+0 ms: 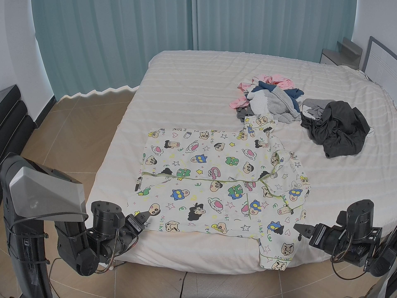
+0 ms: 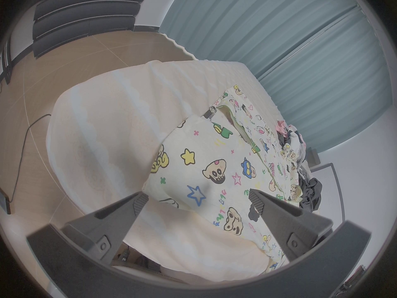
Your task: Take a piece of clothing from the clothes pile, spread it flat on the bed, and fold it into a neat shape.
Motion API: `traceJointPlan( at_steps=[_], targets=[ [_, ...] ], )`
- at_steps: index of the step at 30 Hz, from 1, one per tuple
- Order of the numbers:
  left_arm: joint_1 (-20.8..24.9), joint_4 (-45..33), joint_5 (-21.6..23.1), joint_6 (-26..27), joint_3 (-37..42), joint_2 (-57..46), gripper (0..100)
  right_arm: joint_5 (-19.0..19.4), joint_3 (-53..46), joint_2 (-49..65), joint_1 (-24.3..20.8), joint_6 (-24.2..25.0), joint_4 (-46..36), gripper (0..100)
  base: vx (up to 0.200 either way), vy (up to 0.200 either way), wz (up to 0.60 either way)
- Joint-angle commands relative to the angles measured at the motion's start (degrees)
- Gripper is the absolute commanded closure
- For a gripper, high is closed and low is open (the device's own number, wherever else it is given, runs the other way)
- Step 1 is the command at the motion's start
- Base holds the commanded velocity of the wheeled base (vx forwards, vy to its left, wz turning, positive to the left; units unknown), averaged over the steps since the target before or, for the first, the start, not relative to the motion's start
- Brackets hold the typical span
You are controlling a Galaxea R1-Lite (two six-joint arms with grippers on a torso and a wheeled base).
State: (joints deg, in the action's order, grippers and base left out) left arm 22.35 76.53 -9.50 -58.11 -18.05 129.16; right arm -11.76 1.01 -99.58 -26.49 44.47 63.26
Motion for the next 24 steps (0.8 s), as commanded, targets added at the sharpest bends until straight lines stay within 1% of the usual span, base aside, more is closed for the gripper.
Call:
traceJointPlan(
  at_steps=[1, 6, 7, 9, 15, 24],
  targets=[
    [0.1, 0.0, -0.3, 0.1, -0.5, 2.9, 0, 0.0, -1.0, 0.6, 0.1, 0.0, 0.0, 0, 0.0, 0.0, 0.0],
    [-0.4, 0.0, -1.0, 0.5, -2.6, 6.0, 0, 0.0, -1.0, 0.9, 0.0, 0.0, -0.1, 0, 0.0, 0.0, 0.0],
    [-0.4, 0.0, -1.9, 0.4, -3.5, 6.2, 0, 0.0, -1.0, 0.8, 0.0, 0.0, -0.1, 0, 0.0, 0.0, 0.0],
    [-0.4, 0.0, -2.5, 0.4, -4.3, 6.1, 0, 0.0, -1.0, 0.9, 0.1, 0.0, -0.1, 0, 0.0, 0.0, 0.0],
    [-1.2, 0.0, -2.6, 0.4, -5.6, 4.8, 0, 0.0, -1.0, 0.9, 0.0, 0.1, -0.1, 0, 0.0, 0.0, 0.0],
    [-3.0, 0.0, -2.5, 0.3, -6.6, 5.5, 0, 0.2, -1.0, 0.2, 0.0, 2.1, -0.2, 0, 0.0, 0.0, 0.0]
  ],
)
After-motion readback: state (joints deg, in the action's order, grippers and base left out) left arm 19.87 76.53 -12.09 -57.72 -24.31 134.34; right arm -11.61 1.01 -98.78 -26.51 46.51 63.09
